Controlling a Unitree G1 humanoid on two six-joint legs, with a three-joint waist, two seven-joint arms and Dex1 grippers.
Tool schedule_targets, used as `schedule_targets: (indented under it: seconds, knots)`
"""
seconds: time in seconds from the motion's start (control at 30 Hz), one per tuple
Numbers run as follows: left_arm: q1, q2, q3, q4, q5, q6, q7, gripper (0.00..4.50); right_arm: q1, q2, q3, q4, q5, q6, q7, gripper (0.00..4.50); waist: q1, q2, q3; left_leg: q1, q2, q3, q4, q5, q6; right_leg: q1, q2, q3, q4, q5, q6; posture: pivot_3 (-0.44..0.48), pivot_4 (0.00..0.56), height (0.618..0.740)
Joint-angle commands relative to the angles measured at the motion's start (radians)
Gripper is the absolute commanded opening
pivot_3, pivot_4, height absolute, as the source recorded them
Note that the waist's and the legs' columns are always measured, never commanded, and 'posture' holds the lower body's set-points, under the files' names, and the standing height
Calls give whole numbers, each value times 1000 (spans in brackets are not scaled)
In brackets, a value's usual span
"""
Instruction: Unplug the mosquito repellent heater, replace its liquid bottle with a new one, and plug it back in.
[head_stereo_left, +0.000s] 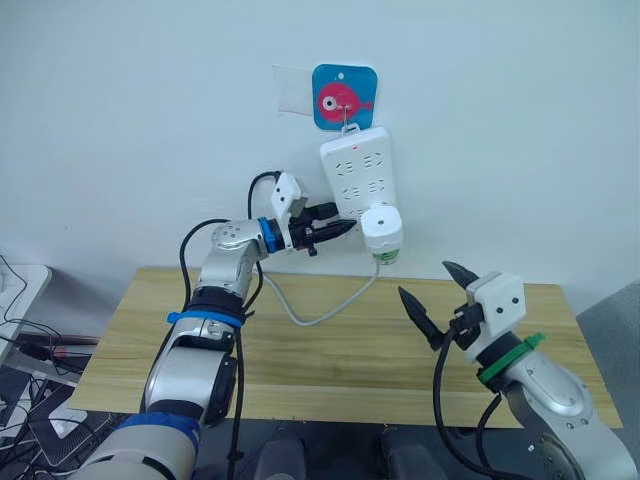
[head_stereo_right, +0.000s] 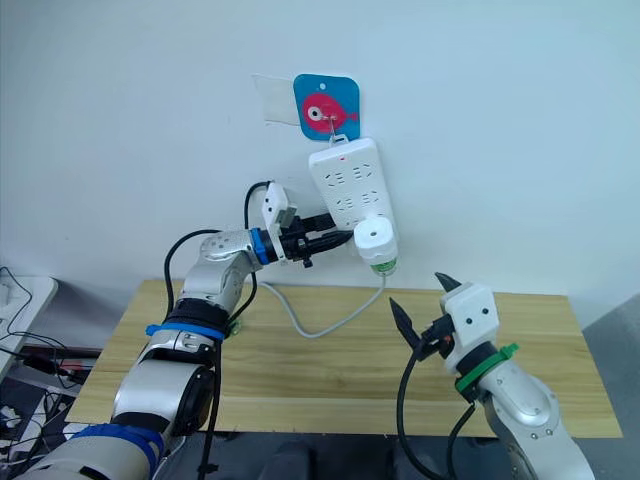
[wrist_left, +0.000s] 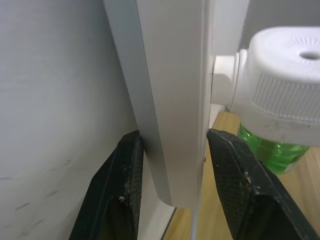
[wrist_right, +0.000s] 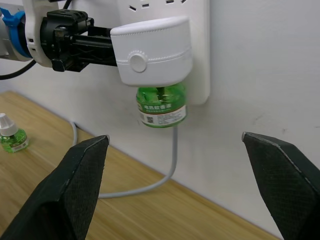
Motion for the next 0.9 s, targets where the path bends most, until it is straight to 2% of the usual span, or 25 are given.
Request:
schedule_targets:
  seconds: [0.03, 0.5, 0.63, 0.9]
  knots:
    - [2, -2, -9, -64, -19, 33, -38, 2042, -15, 12, 15, -48, -7, 17, -33, 4500, -1, 1, 3, 0, 0, 0, 0, 0, 0, 0, 0, 0, 0, 0, 0, 117, 183, 740]
    - [14, -11, 5, -170, -63, 185, -35, 2042, -26, 30, 38, -67, -5, 50, -81, 4500, -1, 1, 18, -3, 0, -5, 0, 0, 0, 0, 0, -4, 0, 0, 0, 120, 187, 740]
    - [20, -7, 5, -179, -69, 193, -44, 1295, -55, 28, 57, -73, -25, 66, -99, 4500, -1, 2, 19, -4, 0, -8, 1, 0, 0, -1, 0, -6, 0, 0, 0, 119, 188, 740]
    - [18, -9, 3, -184, -63, 193, -31, 1298, -176, 95, 109, -82, -81, 180, -204, 4500, -3, 5, 21, -9, 1, -18, 2, 0, -1, -1, 0, -17, 0, -2, -3, 115, 197, 740]
